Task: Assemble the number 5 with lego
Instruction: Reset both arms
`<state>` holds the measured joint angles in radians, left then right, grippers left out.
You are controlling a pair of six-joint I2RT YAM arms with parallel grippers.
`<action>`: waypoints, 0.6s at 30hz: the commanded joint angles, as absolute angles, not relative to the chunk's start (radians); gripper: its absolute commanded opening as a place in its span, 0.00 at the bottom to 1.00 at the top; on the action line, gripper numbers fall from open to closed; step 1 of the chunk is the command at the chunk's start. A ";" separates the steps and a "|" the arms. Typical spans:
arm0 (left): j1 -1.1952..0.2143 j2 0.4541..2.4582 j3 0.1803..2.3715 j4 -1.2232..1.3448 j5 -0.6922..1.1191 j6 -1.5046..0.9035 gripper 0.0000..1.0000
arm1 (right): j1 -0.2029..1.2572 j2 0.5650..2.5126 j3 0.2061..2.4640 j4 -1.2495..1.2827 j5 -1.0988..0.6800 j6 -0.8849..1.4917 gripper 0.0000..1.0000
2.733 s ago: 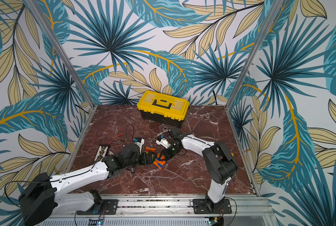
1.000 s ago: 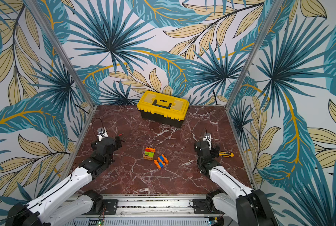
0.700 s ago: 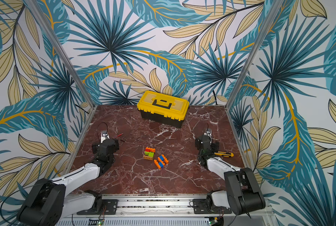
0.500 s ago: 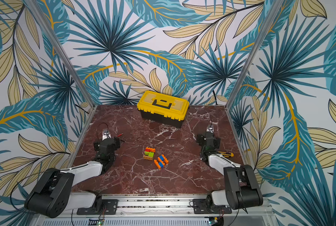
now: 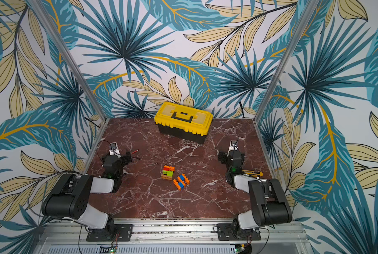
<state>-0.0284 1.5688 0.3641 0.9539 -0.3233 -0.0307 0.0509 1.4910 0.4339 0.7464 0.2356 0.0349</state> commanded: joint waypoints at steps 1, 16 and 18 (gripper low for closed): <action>0.007 1.554 0.360 0.973 -0.223 -0.058 0.99 | 0.048 1.531 0.367 0.978 0.130 -0.018 0.99; -0.004 1.573 0.353 1.024 -0.221 -0.038 1.00 | 0.034 1.525 0.402 0.896 0.154 0.012 0.99; -0.006 1.572 0.358 1.012 -0.215 -0.034 1.00 | 0.035 1.522 0.397 0.901 0.164 0.014 0.99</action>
